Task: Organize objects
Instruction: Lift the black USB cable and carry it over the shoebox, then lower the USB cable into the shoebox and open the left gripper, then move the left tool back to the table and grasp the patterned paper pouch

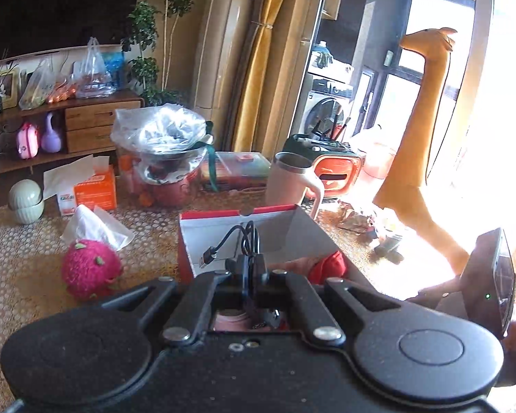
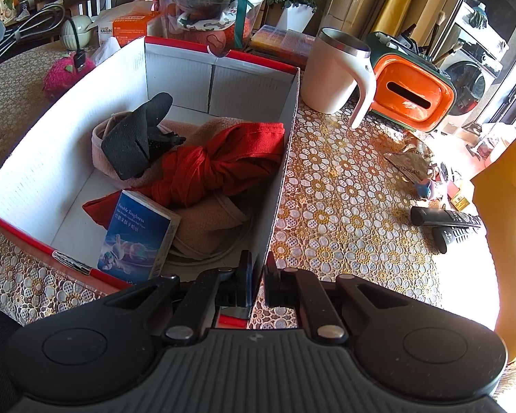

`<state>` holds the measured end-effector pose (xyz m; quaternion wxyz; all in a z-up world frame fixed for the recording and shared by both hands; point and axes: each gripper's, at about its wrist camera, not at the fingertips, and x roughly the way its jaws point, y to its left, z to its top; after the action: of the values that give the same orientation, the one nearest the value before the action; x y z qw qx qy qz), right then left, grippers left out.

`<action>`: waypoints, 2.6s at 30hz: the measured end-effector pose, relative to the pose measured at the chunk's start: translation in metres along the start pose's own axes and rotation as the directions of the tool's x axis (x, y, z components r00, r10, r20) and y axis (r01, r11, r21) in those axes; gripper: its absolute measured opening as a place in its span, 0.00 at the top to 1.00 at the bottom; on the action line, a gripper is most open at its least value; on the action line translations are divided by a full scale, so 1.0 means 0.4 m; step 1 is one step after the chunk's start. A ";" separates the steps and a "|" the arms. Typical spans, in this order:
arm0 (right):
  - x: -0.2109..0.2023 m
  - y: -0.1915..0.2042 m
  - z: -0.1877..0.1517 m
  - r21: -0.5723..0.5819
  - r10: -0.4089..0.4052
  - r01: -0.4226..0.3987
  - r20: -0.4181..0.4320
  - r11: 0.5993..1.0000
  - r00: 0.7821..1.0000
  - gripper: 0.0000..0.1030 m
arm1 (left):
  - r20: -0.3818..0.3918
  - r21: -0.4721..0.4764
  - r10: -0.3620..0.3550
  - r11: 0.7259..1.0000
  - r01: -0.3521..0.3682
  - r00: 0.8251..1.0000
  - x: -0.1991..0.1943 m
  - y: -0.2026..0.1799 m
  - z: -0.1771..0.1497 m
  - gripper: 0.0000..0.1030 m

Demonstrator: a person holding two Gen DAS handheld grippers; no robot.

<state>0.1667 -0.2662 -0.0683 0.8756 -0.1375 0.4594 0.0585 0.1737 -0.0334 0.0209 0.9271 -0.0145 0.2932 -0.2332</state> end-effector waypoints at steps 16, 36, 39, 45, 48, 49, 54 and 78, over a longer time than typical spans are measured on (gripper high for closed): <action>-0.001 0.002 0.005 -0.003 0.005 -0.005 0.001 1.000 1.000 0.93 | -0.107 0.126 -0.053 0.990 0.067 0.993 0.223 -0.178 0.010 1.00; -0.002 -0.021 0.002 0.004 0.075 -0.075 -0.014 0.997 0.997 0.92 | -0.302 0.098 0.012 0.995 0.019 0.953 0.437 -0.164 -0.030 1.00; -0.003 -0.018 0.002 -0.002 0.074 -0.074 -0.020 0.997 0.997 0.92 | -0.318 0.081 0.003 0.996 0.024 0.948 0.443 -0.159 -0.028 1.00; -0.002 -0.017 0.003 -0.012 0.077 -0.077 -0.030 0.997 0.997 0.92 | -0.318 0.034 -0.007 0.999 0.018 0.948 0.440 -0.148 -0.027 0.91; -0.002 -0.016 0.004 -0.008 0.074 -0.074 -0.030 0.997 0.997 0.92 | -0.313 0.024 -0.004 1.000 0.012 0.950 0.431 -0.144 -0.030 0.86; -0.003 -0.016 0.003 -0.008 0.071 -0.071 -0.028 0.997 0.997 0.92 | -0.314 0.021 -0.004 1.000 0.011 0.950 0.428 -0.143 -0.030 0.84; -0.002 -0.014 0.004 0.002 0.059 -0.059 -0.030 0.998 0.998 0.92 | -0.301 0.025 -0.007 1.000 0.016 0.954 0.396 -0.140 -0.033 0.70; -0.009 0.015 0.000 0.015 0.001 -0.001 -0.035 1.000 0.999 0.92 | -0.157 -0.025 0.044 0.999 -0.049 0.987 0.065 0.003 -0.061 0.20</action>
<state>0.1631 -0.2604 -0.0665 0.8683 -0.1317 0.4752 0.0530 0.1793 -0.0412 -0.0136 0.9060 -0.0024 0.3687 -0.2077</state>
